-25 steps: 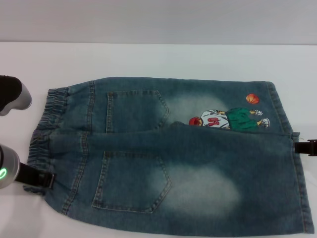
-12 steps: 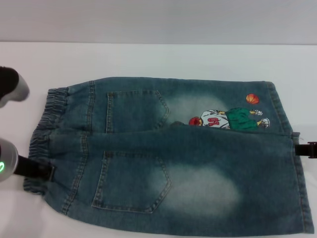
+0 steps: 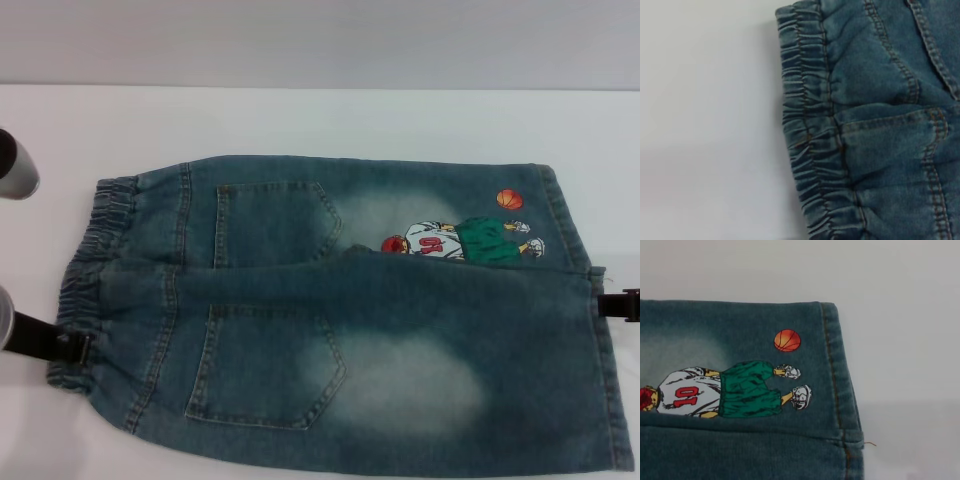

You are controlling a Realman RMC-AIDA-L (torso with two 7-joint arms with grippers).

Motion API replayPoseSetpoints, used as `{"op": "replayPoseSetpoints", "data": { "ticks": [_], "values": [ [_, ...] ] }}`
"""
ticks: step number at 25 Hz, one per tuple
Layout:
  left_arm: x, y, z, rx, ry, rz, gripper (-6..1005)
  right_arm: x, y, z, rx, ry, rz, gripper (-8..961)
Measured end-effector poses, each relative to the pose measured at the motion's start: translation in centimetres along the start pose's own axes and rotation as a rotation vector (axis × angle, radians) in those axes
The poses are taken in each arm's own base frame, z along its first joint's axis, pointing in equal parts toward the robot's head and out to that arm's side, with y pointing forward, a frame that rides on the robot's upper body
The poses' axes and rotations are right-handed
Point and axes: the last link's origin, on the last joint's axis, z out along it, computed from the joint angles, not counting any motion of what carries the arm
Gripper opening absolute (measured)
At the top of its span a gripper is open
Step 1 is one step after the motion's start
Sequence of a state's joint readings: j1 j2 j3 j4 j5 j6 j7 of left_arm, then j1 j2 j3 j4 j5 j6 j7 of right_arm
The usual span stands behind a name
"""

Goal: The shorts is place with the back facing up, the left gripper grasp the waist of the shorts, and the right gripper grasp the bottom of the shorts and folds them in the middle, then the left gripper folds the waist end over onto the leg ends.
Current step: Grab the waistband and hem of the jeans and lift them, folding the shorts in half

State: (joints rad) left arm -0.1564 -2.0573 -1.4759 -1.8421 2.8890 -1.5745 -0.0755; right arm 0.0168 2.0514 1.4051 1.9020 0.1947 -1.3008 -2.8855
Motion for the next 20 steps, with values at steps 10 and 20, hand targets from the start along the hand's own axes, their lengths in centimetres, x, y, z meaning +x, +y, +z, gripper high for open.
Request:
{"op": "replayPoseSetpoints", "data": {
  "ticks": [10, 20],
  "values": [
    [-0.5, -0.1, 1.1, -0.002, -0.043, -0.035, 346, -0.1, -0.1, 0.1, 0.004, 0.0, -0.006, 657],
    [-0.5, -0.3, 1.4, 0.003, -0.055, -0.045, 625, 0.0, -0.2, 0.2, 0.008, 0.008, -0.006, 656]
  ]
}}
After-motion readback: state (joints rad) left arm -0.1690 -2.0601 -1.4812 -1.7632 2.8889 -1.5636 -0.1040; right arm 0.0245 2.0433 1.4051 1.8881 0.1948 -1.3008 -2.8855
